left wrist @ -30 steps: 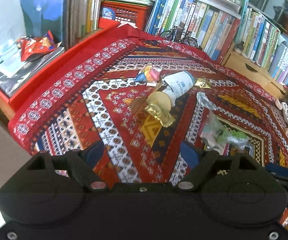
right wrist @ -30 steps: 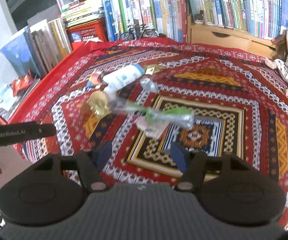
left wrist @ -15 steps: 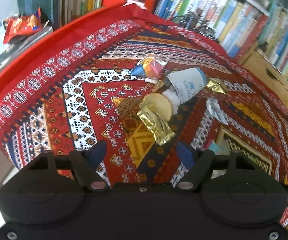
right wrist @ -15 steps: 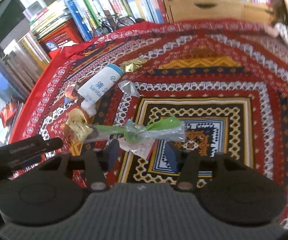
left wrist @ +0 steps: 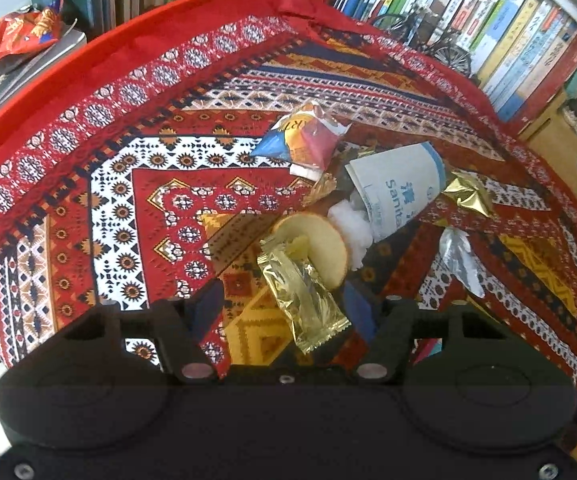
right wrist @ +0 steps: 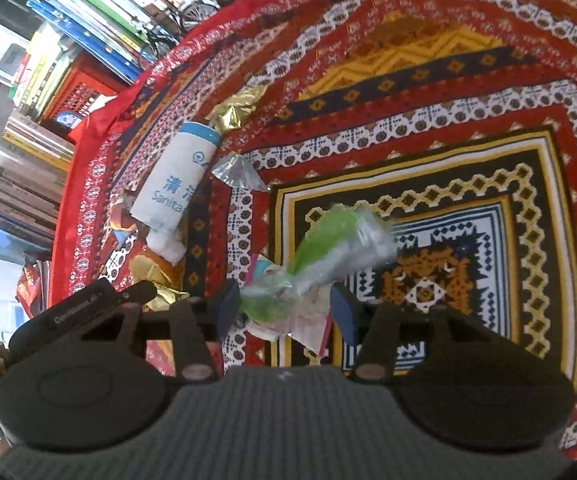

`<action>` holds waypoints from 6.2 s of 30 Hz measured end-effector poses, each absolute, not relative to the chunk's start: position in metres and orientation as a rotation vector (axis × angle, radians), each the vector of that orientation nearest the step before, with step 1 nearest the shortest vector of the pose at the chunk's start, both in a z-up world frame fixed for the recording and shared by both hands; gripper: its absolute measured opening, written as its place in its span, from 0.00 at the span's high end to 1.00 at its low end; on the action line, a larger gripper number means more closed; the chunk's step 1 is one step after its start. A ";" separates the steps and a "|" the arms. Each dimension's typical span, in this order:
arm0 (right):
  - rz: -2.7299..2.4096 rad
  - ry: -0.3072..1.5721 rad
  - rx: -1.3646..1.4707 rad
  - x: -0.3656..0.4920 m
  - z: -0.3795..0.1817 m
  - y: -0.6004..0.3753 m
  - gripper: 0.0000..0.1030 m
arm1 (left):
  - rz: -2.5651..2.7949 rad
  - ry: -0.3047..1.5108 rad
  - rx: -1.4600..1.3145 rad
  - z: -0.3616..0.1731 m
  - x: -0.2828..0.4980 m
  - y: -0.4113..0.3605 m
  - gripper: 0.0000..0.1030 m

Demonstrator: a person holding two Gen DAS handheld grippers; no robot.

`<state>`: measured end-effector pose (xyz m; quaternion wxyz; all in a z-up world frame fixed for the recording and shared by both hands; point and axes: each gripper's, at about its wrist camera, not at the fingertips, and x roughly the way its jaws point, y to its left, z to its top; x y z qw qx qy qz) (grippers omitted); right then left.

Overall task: Collect trash
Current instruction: 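Grasp the gold foil wrapper with the left tool while the right tool grasps the clear-green plastic wrapper, then carry the gold wrapper with the left tool while the right tool carries the plastic wrapper to the bin, then open the left tool over the bin while the right tool opens to drop its wrapper, then move both open tools back over the rug toward the bottle and cracker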

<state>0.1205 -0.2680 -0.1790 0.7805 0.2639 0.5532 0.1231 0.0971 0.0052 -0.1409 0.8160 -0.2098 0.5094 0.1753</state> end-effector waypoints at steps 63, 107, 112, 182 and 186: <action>0.290 1.165 0.401 0.059 -0.164 -0.274 0.66 | 0.249 1.039 -0.372 -0.115 0.033 -0.035 0.81; 0.233 1.136 0.351 -0.131 -0.167 -0.219 0.66 | 0.150 1.113 -0.335 -0.122 -0.197 0.011 0.80; 0.229 1.146 0.318 -0.141 -0.175 -0.212 0.66 | 0.121 1.147 -0.307 -0.133 -0.206 0.010 0.80; 0.230 1.111 0.302 -0.113 -0.165 -0.216 0.37 | 0.146 1.104 -0.308 -0.116 -0.162 0.014 0.36; 0.231 1.107 0.301 -0.098 -0.161 -0.220 0.37 | 0.154 1.088 -0.309 -0.108 -0.147 0.010 0.35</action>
